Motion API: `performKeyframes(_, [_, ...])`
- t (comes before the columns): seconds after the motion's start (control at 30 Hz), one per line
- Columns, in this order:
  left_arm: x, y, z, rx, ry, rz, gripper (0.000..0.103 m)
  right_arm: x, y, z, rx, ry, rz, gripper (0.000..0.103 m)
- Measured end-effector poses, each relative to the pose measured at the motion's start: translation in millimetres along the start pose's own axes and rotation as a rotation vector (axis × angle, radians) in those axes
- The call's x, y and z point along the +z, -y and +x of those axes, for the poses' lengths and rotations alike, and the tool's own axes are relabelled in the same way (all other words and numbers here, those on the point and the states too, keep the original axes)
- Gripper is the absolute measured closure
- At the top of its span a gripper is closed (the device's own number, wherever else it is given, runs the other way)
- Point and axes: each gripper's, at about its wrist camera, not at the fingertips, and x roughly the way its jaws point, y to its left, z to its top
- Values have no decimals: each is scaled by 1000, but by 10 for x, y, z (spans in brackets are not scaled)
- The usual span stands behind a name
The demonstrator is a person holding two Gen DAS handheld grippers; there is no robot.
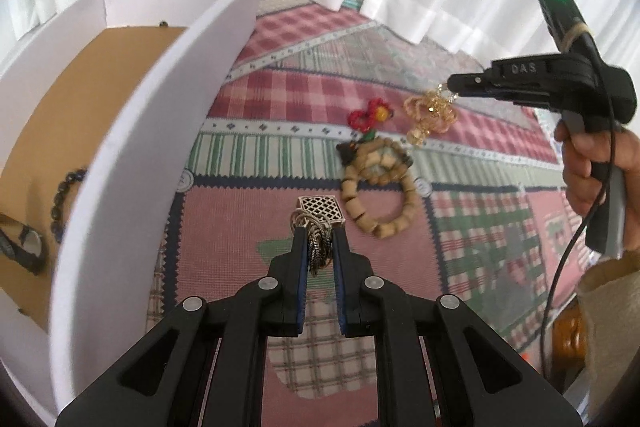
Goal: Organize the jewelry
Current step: 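Grasp the gold charm cluster with the right gripper while the left holds the pendant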
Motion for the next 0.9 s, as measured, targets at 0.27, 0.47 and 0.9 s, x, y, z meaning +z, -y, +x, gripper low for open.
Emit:
performKeyframes(0.27, [129,19,-506,-36,31,-58,93,41,-275,-583,35,72,-79,103])
performKeyframes(0.47, [162,-50,-711,-26,60,-75,93,74,-456,-643,47,39,-123,102])
performKeyframes(0.9, [44,-115,-377,-32,-4,-104,93,-140,70,778,-95,-212,65,67])
